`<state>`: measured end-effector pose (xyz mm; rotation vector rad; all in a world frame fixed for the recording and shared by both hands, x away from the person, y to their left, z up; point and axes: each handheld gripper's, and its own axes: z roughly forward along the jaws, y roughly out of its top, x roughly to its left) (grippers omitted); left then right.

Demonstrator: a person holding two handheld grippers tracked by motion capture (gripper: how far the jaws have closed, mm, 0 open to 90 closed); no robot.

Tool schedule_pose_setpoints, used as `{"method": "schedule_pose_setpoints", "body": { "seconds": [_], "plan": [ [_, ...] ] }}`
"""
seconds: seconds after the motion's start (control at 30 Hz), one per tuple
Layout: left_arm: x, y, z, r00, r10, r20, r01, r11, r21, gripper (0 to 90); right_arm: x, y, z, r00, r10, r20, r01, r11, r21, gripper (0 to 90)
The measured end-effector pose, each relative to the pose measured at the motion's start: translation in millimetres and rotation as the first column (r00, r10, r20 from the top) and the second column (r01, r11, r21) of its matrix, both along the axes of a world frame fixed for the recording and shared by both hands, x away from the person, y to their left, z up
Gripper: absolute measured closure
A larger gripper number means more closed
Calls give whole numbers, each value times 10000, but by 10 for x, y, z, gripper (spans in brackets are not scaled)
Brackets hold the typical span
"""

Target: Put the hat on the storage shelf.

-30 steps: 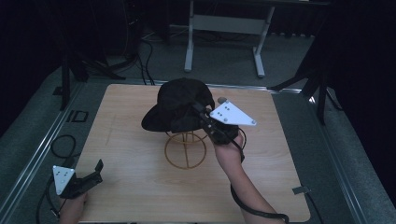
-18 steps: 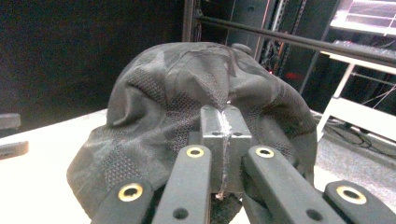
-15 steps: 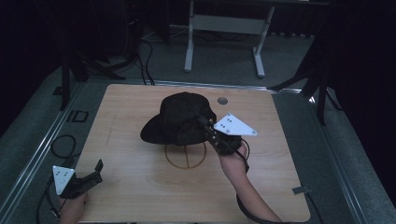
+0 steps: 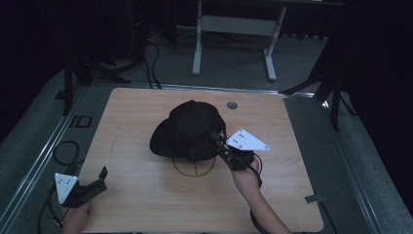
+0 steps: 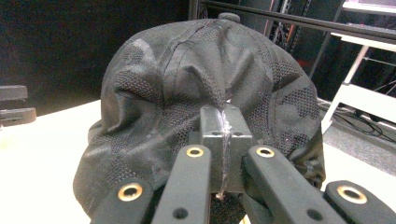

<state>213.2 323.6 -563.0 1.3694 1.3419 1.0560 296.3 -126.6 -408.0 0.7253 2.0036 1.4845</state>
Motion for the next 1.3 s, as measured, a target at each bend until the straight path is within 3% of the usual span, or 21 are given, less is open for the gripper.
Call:
{"method": "schedule_pose_setpoints", "body": {
  "seconds": [0.2, 0.4, 0.7, 0.87, 0.93, 1.3],
  "plan": [
    [2, -2, 0, 10000, -4, -9, 4, 10000, 25, 18, -28, -10, -85, 10000, 55, -32, -55, 10000, -45, 888],
    [2, -1, 0, 10000, 6, -5, -6, 10000, 24, 18, 14, -52, -95, 9995, -38, -318, 45, 9998, 211, 750],
    [1, -2, 0, 10000, 14, 0, -14, 10000, 29, 18, 41, -82, -109, 9987, -113, -489, 130, 9993, 342, 664],
    [1, -2, 0, 10000, 12, 1, -12, 10000, 33, 18, 44, -108, -75, 9989, -105, -454, 128, 9986, 508, 600],
    [1, -2, 0, 10000, 7, 5, -7, 10000, 29, 18, 43, -149, -14, 9990, -124, -426, 154, 9974, 707, 534],
    [0, -5, -1, 10000, 22, 33, -22, 10000, 6, 18, 32, -307, 116, 9991, -210, -376, 249, 9939, 1071, 439]
  ]
}}
